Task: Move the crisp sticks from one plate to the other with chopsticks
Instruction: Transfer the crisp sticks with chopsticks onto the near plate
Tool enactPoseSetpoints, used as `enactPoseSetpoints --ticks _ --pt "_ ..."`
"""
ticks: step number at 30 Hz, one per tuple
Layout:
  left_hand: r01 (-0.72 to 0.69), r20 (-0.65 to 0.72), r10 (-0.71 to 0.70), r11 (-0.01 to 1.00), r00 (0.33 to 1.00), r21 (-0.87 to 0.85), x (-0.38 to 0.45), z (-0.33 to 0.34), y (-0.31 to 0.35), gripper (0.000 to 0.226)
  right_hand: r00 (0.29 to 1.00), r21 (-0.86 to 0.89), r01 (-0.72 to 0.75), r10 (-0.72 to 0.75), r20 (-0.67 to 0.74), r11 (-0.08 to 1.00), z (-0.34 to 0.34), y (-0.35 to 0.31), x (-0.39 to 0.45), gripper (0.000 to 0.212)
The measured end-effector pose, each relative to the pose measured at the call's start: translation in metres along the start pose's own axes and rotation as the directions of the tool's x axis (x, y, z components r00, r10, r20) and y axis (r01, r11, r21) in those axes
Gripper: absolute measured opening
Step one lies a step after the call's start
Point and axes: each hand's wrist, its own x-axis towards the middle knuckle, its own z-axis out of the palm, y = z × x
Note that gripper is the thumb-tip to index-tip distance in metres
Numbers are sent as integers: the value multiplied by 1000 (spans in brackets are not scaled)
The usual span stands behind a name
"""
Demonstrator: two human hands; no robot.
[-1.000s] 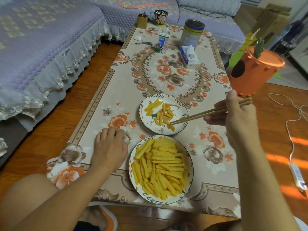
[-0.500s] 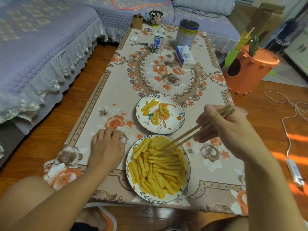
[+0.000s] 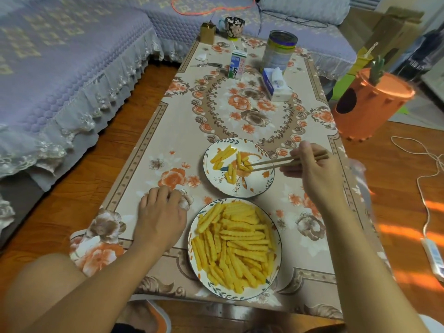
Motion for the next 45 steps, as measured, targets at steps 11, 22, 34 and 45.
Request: enactPoseSetpoints --ticks 11,22,34,45 --pt "4 -4 -5 1000 1000 -22 1 0 0 40 991 10 -96 97 -97 995 -16 -22 -7 51" --pt "-2 -24 1 999 1000 -39 -2 -1 2 39 967 -12 -249 248 -56 968 -67 -59 -53 56" --pt "3 -10 -2 1000 1000 10 -2 -3 3 40 897 -61 116 -78 434 991 5 -63 -87 49" --pt "-7 -7 7 1000 1000 21 -1 -1 0 37 941 -56 166 -142 306 985 -15 -69 -54 36"
